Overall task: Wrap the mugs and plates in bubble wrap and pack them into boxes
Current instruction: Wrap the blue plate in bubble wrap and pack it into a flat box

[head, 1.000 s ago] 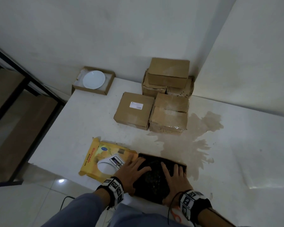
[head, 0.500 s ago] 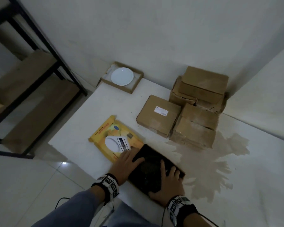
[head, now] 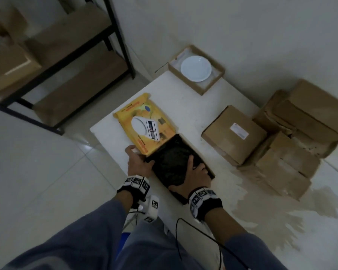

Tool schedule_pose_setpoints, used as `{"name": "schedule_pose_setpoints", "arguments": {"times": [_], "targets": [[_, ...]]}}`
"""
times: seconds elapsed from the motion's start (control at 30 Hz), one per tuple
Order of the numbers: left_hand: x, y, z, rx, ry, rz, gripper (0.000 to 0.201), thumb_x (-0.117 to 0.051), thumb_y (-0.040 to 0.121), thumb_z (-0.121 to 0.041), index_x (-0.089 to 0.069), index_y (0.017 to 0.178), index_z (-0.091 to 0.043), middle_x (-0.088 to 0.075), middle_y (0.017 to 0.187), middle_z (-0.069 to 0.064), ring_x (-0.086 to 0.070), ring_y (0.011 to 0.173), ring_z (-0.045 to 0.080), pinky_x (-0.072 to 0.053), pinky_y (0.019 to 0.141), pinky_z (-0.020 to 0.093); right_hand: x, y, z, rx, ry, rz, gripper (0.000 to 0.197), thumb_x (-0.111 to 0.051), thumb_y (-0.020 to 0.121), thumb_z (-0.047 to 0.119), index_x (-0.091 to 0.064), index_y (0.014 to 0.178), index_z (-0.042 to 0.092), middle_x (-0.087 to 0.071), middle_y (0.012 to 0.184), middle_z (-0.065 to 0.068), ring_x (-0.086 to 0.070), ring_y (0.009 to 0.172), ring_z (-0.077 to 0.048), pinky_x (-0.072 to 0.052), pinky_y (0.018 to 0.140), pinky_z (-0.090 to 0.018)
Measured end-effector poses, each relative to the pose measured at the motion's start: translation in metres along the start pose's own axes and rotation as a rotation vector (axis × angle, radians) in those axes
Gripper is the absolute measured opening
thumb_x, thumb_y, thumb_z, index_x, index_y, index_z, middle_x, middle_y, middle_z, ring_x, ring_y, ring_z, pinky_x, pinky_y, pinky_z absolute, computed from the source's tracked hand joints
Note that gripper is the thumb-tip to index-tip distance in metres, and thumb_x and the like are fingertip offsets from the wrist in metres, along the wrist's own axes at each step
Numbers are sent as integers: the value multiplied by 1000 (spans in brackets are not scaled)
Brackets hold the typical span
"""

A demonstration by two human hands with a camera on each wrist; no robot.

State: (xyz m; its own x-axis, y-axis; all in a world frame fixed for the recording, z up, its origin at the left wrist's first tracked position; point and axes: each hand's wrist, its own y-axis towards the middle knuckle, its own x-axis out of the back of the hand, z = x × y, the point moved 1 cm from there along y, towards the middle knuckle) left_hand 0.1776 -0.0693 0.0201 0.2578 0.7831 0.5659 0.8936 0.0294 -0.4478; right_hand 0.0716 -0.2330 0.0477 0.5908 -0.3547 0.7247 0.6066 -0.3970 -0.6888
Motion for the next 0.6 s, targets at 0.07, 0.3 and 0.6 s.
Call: {"name": "schedule_pose_setpoints", "arguments": {"times": [0.07,0.3,0.6], "targets": [[5,5,-2,48,30,-9,70,-82,75,-14,-37,128,-18,-60,94,0,-57,87,20,-44,78,30,8,4,5,25,-101,37,148,-70,54,80,21,153,16,-33,136,-24,-50,114,-35,-50,89,-41],[10,18,3,82,162,74,41,-83,70,-34,-66,105,-22,-71,103,1,-65,97,25,-52,78,31,-5,-7,7,10,-110,-75,144,-74,57,69,22,151,18,-29,135,-21,-40,120,-37,-50,90,-42],[15,18,10,-8,-42,242,47,-78,74,-11,-56,115,-20,-65,104,-6,-61,98,16,-44,81,25,24,-3,14,53,-367,27,148,-65,53,87,13,153,10,-50,118,-14,-55,97,-26,-41,67,-34]]}}
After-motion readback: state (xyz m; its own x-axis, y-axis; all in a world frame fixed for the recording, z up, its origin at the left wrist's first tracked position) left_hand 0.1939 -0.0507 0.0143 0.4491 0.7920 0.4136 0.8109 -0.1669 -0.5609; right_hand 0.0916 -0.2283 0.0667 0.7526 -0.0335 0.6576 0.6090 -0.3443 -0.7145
